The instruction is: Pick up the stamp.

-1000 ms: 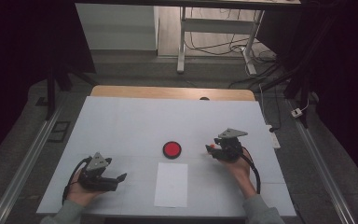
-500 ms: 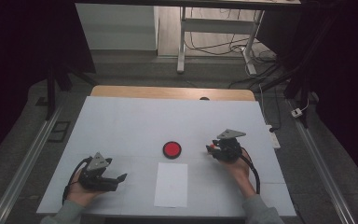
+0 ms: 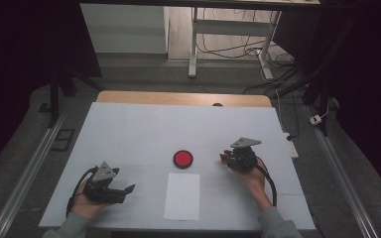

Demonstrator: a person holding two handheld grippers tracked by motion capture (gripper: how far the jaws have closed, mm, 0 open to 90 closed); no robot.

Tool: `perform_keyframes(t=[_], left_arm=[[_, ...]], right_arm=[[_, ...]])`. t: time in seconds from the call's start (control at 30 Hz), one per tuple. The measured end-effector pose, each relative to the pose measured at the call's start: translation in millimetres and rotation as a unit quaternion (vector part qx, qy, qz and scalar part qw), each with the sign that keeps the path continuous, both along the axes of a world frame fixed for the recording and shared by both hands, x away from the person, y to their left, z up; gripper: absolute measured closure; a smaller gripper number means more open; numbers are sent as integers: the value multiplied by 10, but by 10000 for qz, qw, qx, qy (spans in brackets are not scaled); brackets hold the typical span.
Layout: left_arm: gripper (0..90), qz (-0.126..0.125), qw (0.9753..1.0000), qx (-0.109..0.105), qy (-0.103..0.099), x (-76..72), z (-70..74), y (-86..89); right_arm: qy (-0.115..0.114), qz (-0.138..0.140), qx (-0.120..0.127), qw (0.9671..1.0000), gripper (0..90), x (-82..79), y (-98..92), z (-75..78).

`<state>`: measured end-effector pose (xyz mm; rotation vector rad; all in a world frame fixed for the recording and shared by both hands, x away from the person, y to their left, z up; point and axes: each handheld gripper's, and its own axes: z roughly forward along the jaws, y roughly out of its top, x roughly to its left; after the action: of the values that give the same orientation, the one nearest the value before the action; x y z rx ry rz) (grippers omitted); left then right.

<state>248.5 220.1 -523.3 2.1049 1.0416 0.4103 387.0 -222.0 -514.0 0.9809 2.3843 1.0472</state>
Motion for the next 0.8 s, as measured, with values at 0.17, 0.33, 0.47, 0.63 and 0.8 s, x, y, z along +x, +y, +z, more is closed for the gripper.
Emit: perform_keyframes(t=[0.17, 0.33, 0.47, 0.63, 0.8], left_arm=[[164, 4, 10000, 4, 0, 1, -1, 0], [163, 5, 10000, 6, 0, 0, -2, -1], [163, 6, 10000, 11, 1, 2, -3, -1], [163, 2, 10000, 2, -1, 0, -2, 2], [164, 9, 10000, 8, 0, 2, -5, 2]], right_arm=[[8, 11, -7, 10000, 711, 2, -6, 1], [8, 9, -5, 10000, 712, 2, -8, 2], [-42, 15, 55, 10000, 713, -5, -7, 17], [-129, 34, 163, 9998, 714, -28, -21, 77], [-156, 47, 272, 9995, 714, -37, -29, 108]])
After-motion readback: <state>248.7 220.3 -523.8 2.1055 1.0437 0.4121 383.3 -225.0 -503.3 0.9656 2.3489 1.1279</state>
